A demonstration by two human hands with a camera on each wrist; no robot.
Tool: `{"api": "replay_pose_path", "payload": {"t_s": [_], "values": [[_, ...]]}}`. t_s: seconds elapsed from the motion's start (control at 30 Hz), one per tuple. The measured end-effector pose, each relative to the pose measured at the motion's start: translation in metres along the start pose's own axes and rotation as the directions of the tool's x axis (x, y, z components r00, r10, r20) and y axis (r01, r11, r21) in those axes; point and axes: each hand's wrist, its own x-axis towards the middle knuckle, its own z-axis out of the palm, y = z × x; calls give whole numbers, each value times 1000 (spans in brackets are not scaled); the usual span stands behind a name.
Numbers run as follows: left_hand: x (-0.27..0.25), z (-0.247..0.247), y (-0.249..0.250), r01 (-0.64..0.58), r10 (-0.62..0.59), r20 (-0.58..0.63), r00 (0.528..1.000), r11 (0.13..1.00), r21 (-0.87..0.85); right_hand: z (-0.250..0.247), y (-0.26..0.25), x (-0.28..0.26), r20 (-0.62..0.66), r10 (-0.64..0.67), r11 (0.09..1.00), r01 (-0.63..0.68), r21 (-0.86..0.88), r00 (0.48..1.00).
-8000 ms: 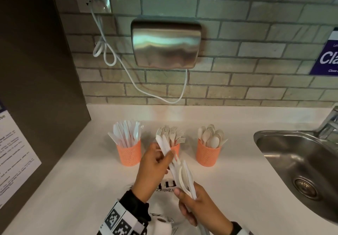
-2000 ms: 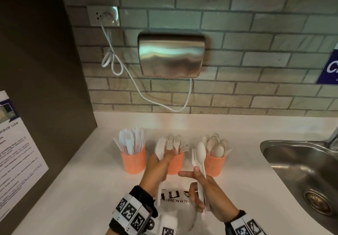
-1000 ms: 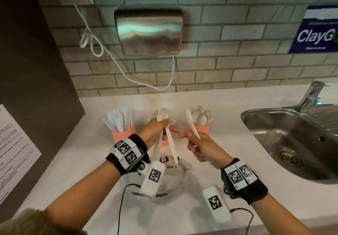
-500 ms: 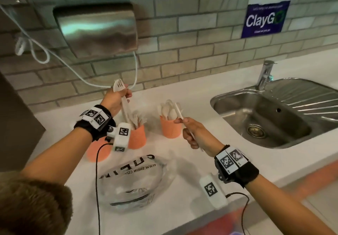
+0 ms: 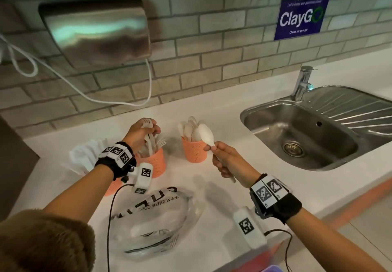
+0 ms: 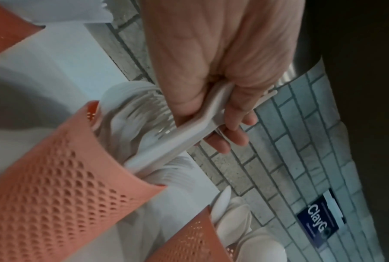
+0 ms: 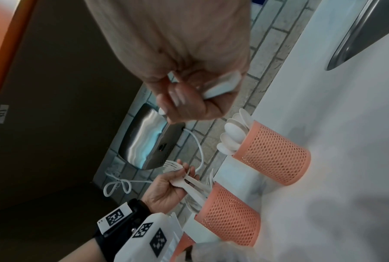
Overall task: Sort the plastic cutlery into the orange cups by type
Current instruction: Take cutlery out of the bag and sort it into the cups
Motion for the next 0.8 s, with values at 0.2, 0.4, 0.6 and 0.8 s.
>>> {"api": "replay_pose_path", "payload": {"t_s": [0.2, 0.4, 0.6, 0.8], "values": [[-8, 5, 0, -84, 123, -54, 991, 880, 467, 5, 0, 5, 3, 0, 999, 0, 38, 1000], [-12, 6, -11, -120, 212, -36, 977, 675, 728, 9, 1, 6, 5, 4, 999, -4, 40, 1000], [-12, 2, -3, -201, 344, 6, 939, 534, 821, 7, 2, 4, -9, 11, 999, -11, 43, 1000], [-17, -6, 8, -254, 416, 29, 909, 495, 831, 7, 4, 2, -18, 8, 1000, -7, 27, 1000]]}}
